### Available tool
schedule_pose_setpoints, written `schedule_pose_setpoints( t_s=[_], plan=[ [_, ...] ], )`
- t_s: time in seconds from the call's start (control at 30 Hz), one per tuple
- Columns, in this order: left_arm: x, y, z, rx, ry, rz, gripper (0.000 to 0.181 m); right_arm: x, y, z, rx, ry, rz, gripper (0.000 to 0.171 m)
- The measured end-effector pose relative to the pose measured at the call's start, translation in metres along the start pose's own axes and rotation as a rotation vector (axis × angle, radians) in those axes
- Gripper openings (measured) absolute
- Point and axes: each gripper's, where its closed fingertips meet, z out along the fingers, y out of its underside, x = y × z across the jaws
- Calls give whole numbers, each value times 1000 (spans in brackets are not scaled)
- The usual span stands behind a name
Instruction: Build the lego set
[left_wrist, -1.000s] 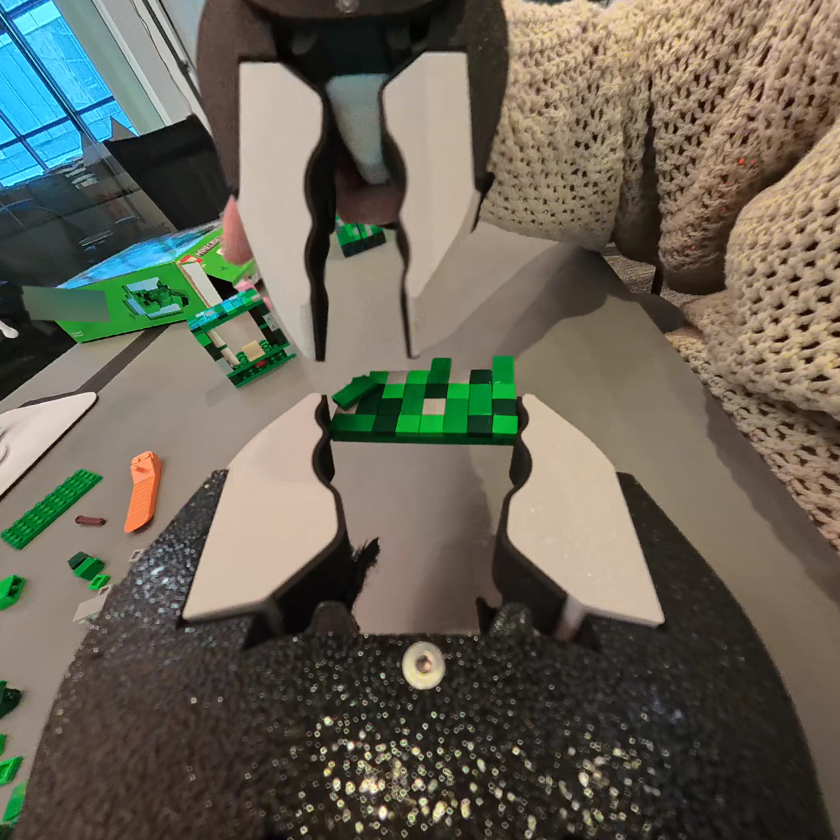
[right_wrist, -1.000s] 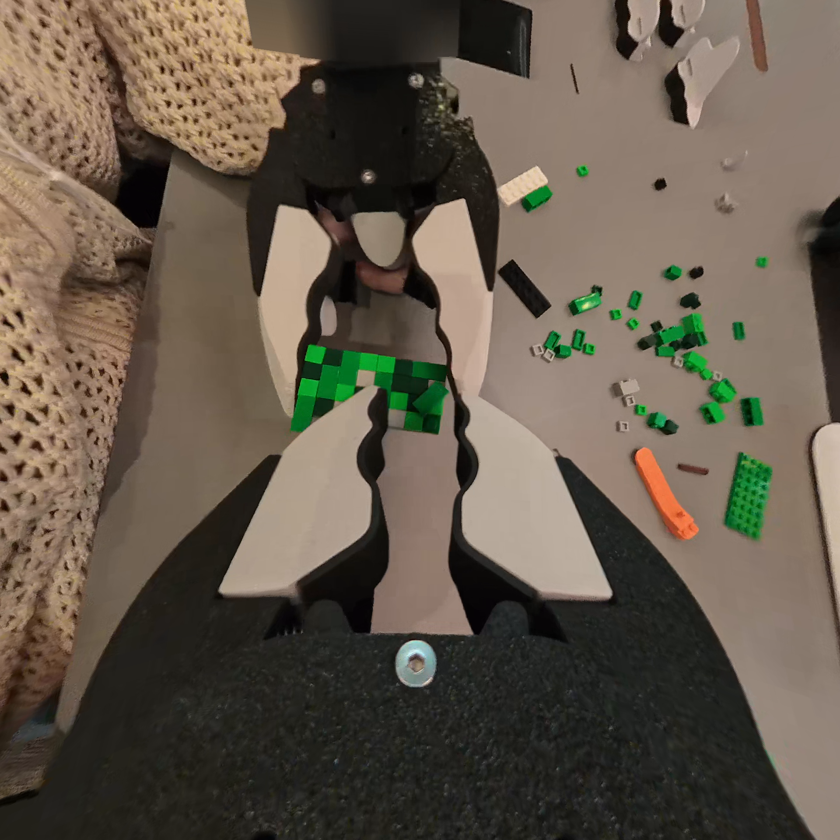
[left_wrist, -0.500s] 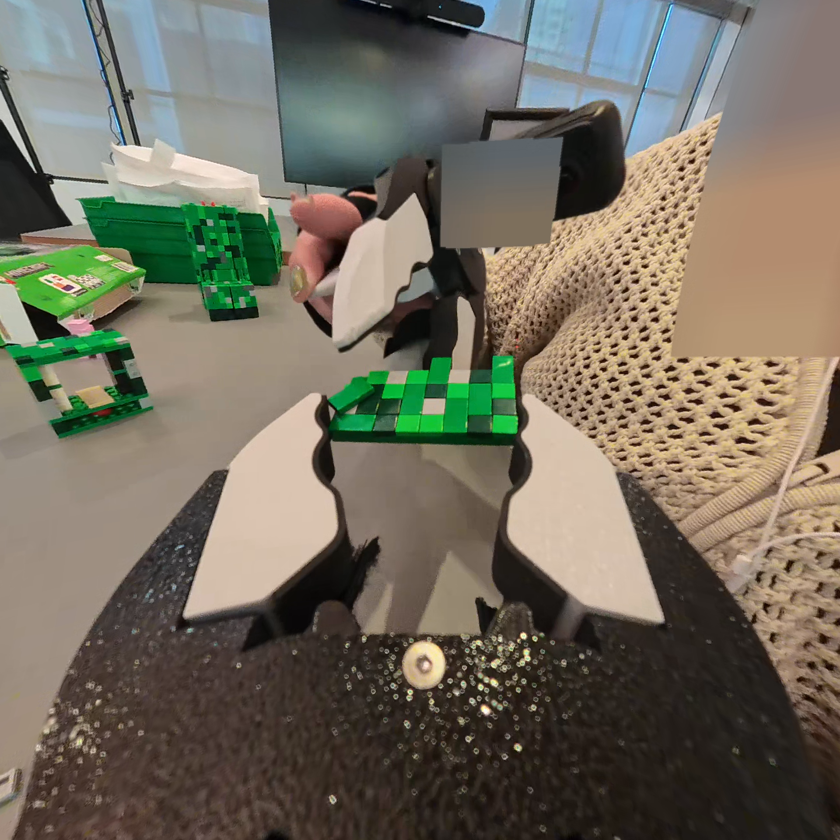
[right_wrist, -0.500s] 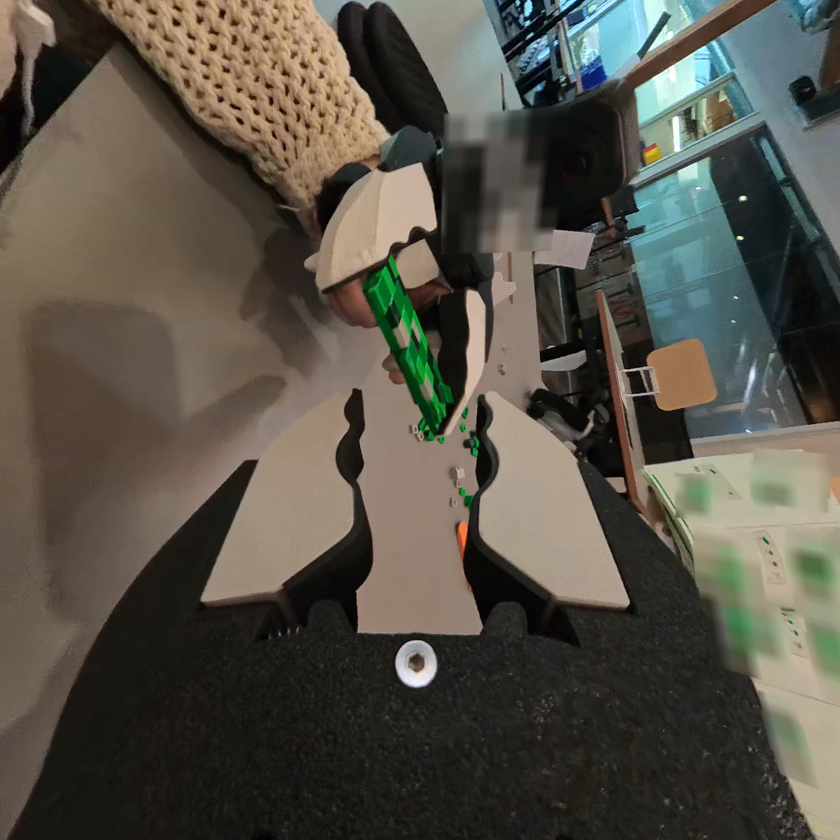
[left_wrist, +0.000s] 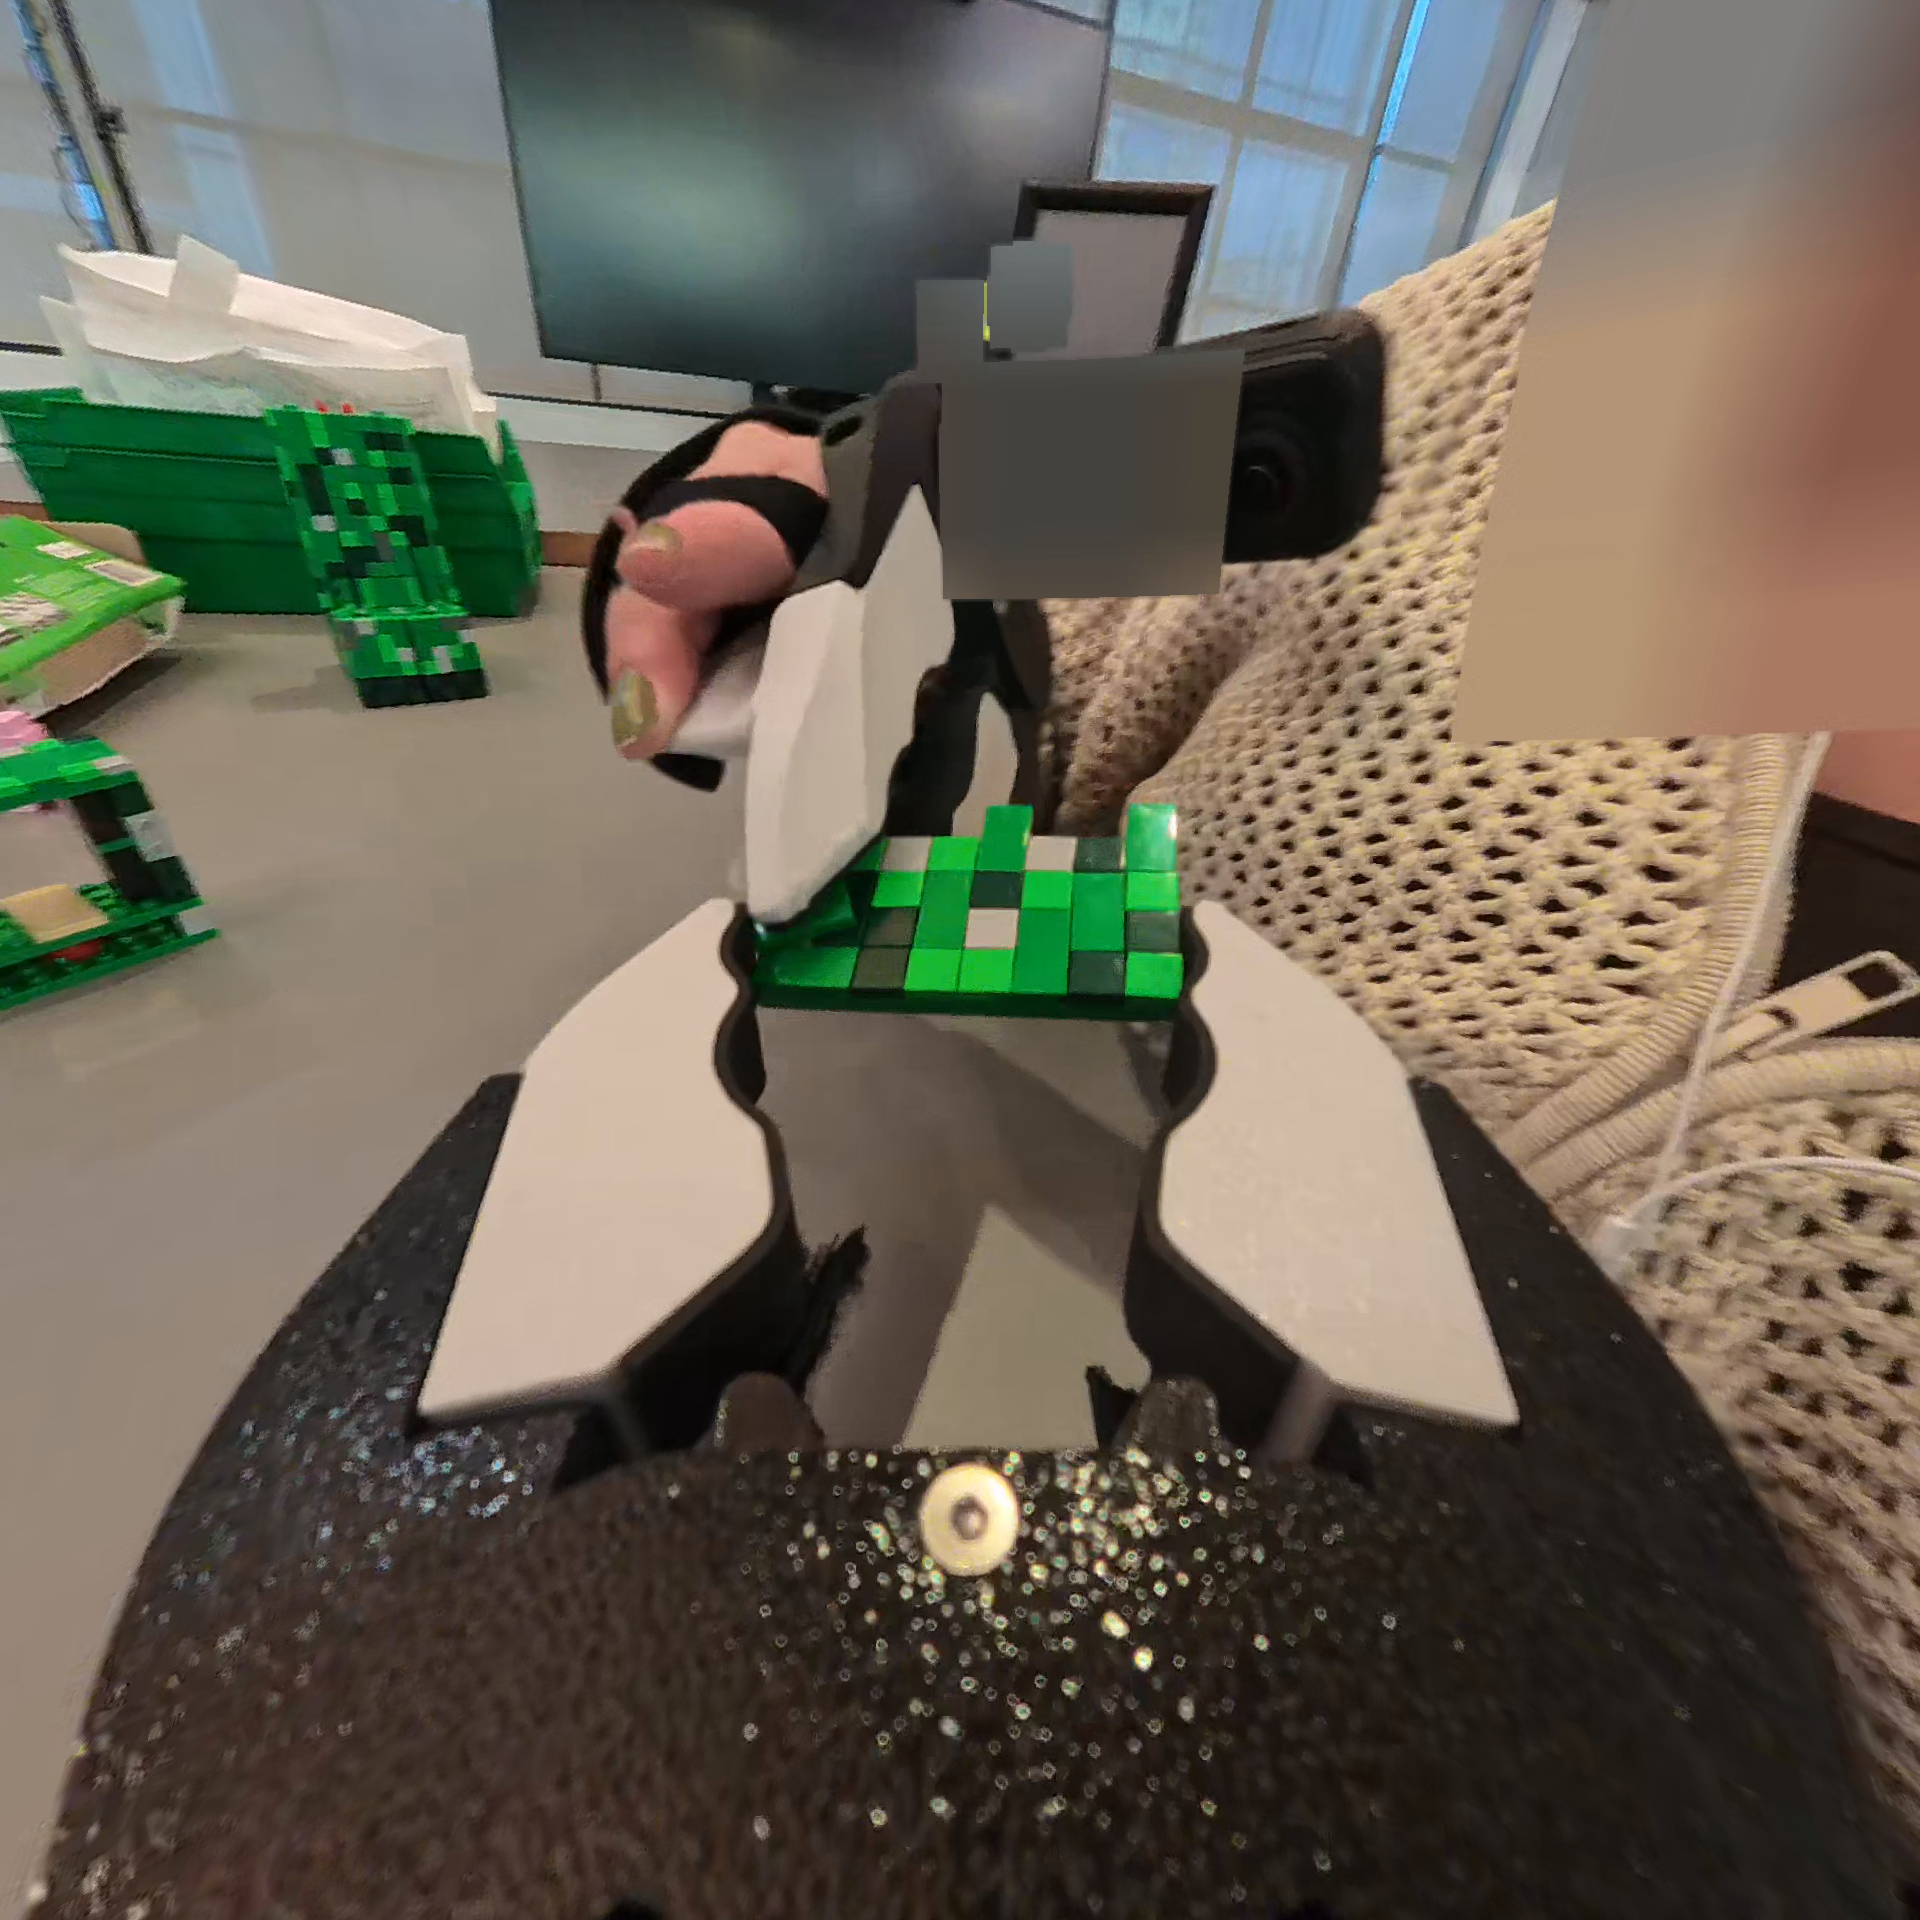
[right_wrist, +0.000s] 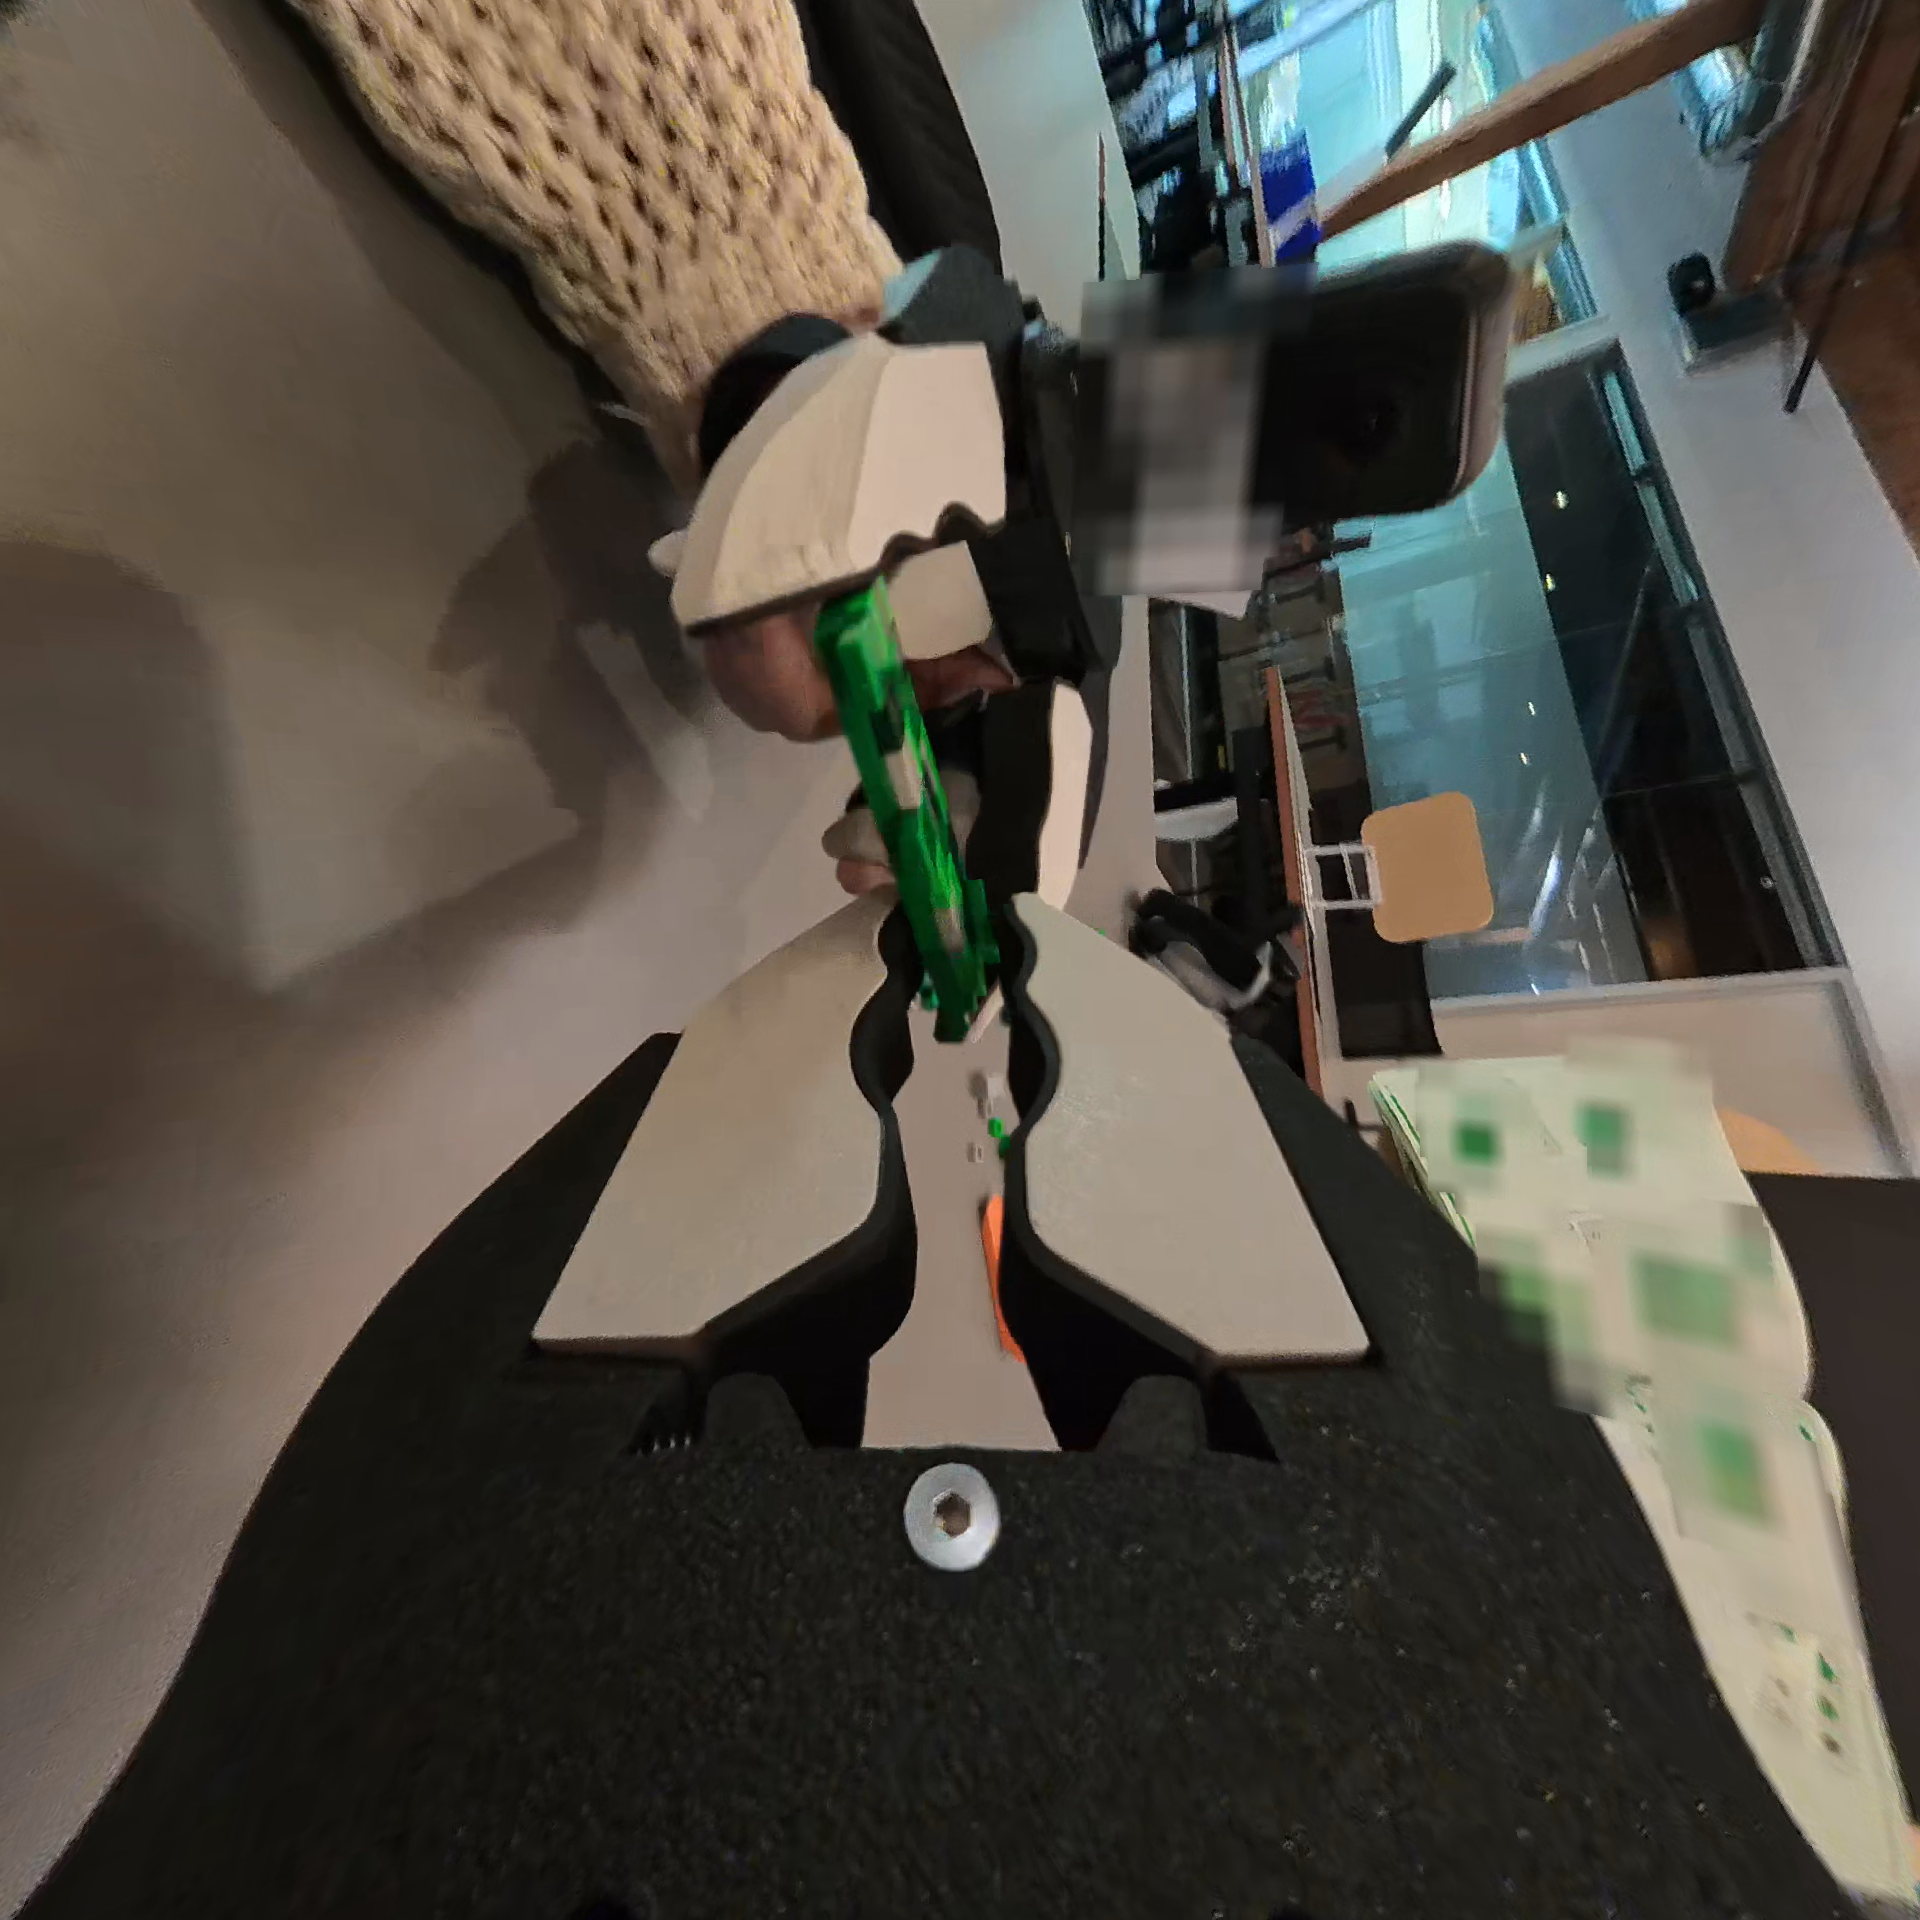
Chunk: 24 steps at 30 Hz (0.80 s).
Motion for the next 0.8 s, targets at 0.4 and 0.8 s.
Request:
schedule_pose_setpoints(
  t_s=[0.4,0.8],
  plan=[
    [29,-6,0,38,197,-51,76,-7,-30,-22,269,-81,40,11],
    [3,-3,-2,-39,-25,80,76,-8,-17,-26,154,-38,-29,31]
  ],
)
